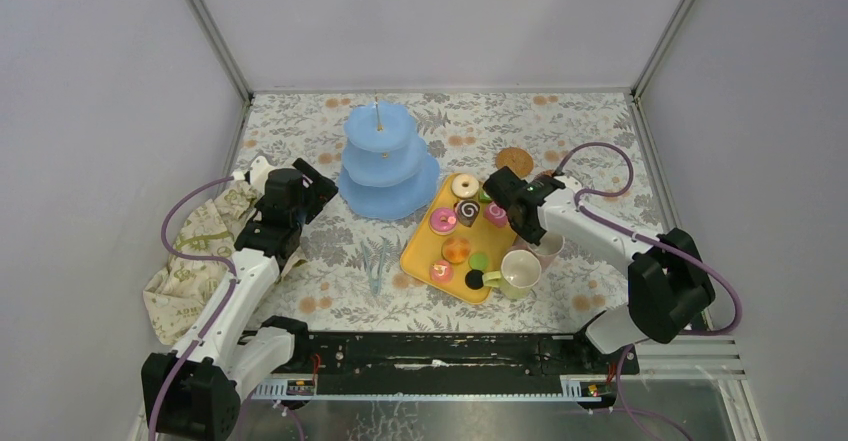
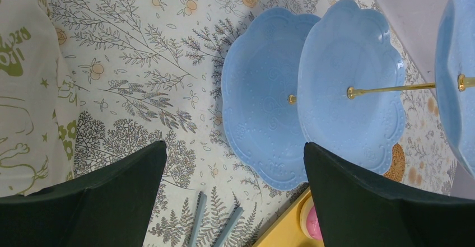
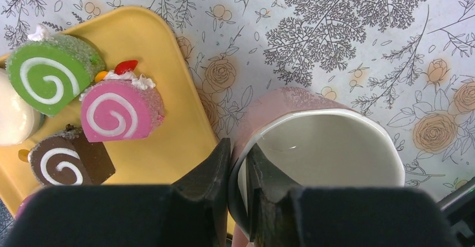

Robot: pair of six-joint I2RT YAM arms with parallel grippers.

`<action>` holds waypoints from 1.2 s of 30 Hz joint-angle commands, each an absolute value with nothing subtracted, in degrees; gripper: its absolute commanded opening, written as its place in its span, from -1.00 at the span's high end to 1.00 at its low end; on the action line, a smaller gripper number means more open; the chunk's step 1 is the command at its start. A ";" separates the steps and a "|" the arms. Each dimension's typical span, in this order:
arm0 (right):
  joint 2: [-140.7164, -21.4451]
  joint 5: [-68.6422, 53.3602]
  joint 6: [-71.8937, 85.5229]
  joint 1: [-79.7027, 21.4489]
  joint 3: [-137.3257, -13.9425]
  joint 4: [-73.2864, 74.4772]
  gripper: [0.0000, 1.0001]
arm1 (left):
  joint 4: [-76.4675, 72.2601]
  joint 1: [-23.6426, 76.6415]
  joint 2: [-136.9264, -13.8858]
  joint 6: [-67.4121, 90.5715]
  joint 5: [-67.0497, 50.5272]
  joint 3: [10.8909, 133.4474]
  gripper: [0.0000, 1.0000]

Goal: Serve the afternoon tea
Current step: Pick up the cup at the center of the board.

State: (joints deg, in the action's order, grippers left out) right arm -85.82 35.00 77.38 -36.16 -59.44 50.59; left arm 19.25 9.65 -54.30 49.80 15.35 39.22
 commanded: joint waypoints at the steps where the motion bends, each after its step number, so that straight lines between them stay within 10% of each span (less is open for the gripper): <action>1: -84.06 37.03 77.39 -35.60 -58.24 54.59 1.00 | 16.80 9.41 -53.88 49.88 14.49 39.81 -1.00; 36: -88.49 47.33 65.14 -30.79 -76.11 54.64 1.00 | 17.07 9.40 -54.25 49.13 15.39 40.25 -1.00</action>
